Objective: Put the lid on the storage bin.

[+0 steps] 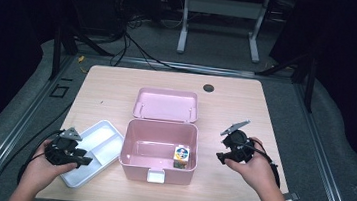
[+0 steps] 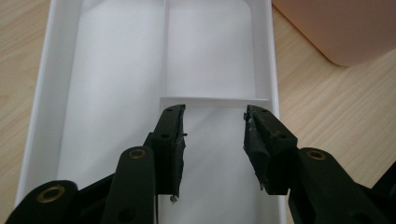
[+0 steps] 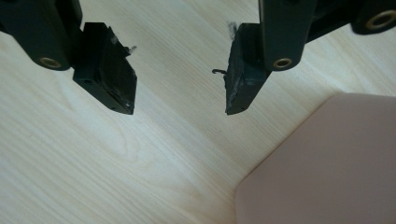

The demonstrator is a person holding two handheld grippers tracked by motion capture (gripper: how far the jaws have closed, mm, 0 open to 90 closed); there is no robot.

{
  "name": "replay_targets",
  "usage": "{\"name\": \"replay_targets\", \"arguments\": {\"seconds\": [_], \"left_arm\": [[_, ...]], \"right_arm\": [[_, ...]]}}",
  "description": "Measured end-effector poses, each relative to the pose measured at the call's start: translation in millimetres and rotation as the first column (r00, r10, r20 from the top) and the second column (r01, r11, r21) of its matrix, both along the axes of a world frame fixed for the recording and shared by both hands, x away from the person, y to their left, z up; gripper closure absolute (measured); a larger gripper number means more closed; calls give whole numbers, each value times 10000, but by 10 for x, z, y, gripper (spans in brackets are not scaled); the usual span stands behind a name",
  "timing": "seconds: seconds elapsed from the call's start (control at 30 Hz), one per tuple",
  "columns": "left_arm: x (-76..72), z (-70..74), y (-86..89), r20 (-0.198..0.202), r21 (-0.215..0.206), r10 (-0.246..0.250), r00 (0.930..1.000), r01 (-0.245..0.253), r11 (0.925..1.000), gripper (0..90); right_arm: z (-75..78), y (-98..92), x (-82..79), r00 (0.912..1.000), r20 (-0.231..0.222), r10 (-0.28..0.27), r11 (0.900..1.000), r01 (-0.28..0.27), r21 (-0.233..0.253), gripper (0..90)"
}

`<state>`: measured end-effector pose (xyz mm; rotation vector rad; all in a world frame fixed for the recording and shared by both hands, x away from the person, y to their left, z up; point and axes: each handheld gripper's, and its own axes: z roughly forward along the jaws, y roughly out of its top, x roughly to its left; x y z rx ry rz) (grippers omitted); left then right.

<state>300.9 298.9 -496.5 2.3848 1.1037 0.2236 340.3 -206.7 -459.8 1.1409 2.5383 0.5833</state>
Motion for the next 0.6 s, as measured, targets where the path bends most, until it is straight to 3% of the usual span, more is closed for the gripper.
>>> {"name": "replay_targets", "arguments": {"seconds": [0.1, 0.27, 0.37, 0.47, 0.6], "left_arm": [[-1, 29, -7, 34, 304, -6, 10000, 5, 9995, 613], [12, 35, 13, -134, 381, 146, 9998, -141, 9992, 617], [48, 19, 40, -324, 754, 194, 9993, -169, 9970, 616], [74, 50, 67, -356, 850, 275, 9990, -243, 9961, 609], [103, 108, 88, -378, 810, 264, 9989, -232, 9964, 624]], "right_arm": [[-111, -73, -57, 9989, 178, -425, 9981, 417, 446, 439], [-268, -138, -139, 9969, 392, -679, 9938, 641, 912, 440], [-413, -193, -232, 9898, 843, -1149, 9833, 1013, 1515, 425], [-543, -248, -319, 9803, 1351, -1440, 9605, 1057, 2573, 389], [-662, -290, -367, 9784, 1410, -1510, 9574, 1092, 2673, 389]]}}
